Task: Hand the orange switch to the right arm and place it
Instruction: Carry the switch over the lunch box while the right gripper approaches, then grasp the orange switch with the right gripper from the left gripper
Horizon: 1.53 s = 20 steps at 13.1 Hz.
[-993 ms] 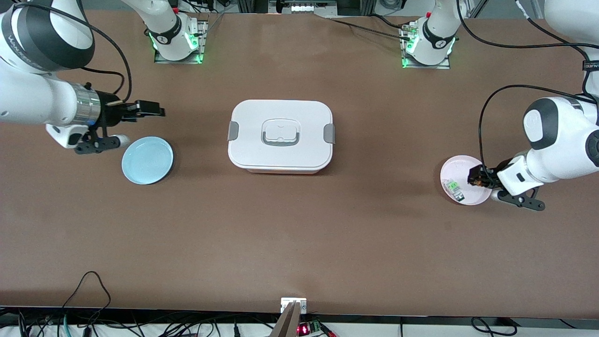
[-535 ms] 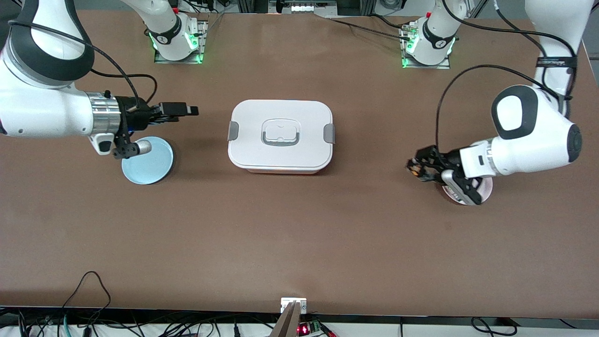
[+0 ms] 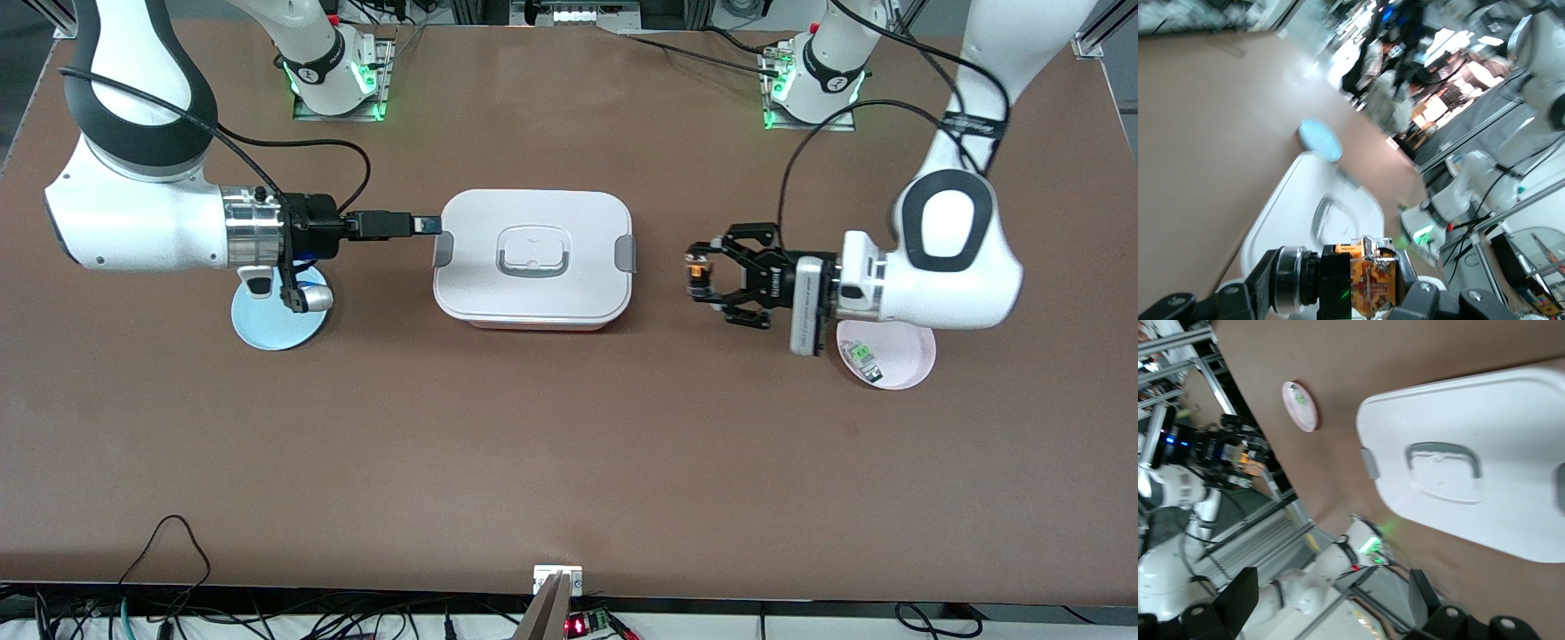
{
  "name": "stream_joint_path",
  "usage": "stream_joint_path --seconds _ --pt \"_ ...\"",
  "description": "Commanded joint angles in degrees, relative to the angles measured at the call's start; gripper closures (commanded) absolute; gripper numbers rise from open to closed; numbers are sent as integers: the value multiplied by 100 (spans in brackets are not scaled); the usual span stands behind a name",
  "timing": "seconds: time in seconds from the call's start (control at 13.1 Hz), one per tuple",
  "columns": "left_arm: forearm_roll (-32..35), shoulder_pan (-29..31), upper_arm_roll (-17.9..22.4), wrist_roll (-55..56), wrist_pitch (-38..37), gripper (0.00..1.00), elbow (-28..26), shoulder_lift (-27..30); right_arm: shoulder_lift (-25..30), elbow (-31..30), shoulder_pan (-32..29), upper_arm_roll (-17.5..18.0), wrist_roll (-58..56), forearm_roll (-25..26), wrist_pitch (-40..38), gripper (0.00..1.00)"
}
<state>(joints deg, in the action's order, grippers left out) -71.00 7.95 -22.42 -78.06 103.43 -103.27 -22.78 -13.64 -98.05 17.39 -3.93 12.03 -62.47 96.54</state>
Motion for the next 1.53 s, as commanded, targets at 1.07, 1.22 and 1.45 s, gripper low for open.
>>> stream_joint_path --seconds 1.07,1.22,1.45 --pt "-4070 -1542 -668 -2090 1952 91 88 -245 -429 -250 485 76 678 -2058 629 0" --pt "-4053 -1533 -659 -2126 1953 91 79 -245 -481 -250 493 103 826 -2058 672 0" --pt "-4053 -1507 -659 -2126 1953 91 88 -236 -482 -259 493 155 1152 -2067 682 0"
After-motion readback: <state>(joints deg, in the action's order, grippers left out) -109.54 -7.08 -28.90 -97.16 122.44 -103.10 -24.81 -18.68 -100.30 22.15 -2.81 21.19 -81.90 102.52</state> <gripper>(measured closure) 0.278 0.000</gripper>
